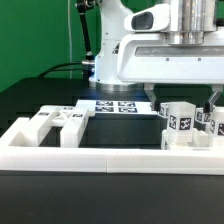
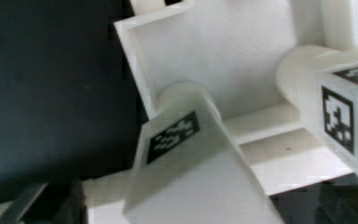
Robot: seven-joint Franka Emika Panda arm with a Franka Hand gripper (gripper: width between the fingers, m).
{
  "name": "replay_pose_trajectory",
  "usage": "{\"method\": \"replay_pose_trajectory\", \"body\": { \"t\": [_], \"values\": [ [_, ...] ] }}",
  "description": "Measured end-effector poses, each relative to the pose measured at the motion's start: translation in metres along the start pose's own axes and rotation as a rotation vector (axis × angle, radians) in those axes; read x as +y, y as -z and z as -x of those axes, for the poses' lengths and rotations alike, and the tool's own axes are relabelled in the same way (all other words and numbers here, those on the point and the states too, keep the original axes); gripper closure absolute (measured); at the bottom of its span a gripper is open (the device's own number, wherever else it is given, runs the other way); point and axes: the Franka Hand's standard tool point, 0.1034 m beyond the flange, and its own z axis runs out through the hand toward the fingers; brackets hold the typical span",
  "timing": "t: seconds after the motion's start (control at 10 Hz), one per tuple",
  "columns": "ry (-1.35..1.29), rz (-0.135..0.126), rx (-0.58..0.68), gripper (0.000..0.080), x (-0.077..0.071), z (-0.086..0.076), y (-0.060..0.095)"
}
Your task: Assemble chair
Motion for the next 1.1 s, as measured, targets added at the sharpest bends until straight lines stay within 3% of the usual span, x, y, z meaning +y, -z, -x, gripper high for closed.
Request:
{"method": "replay_pose_trajectory", "body": {
  "t": [0.5, 0.6, 0.7, 0.9, 1.1],
  "values": [
    [0.387, 0.018, 0.000, 0.0151, 0.0008, -0.0005, 0.0004],
    [0.452, 0.026, -0.001, 0.0273, 0.0014, -0.0007, 0.0004],
    [0.461, 0.027, -0.001, 0.0273, 0.0017, -0.0007, 0.0004],
    [0.453, 0.027, -0.001, 0.0510, 0.0019, -0.0007, 0.0004],
    [0.437, 0.027, -0.001, 0.0509, 0.0020, -0.0008, 0.0003]
  ]
}}
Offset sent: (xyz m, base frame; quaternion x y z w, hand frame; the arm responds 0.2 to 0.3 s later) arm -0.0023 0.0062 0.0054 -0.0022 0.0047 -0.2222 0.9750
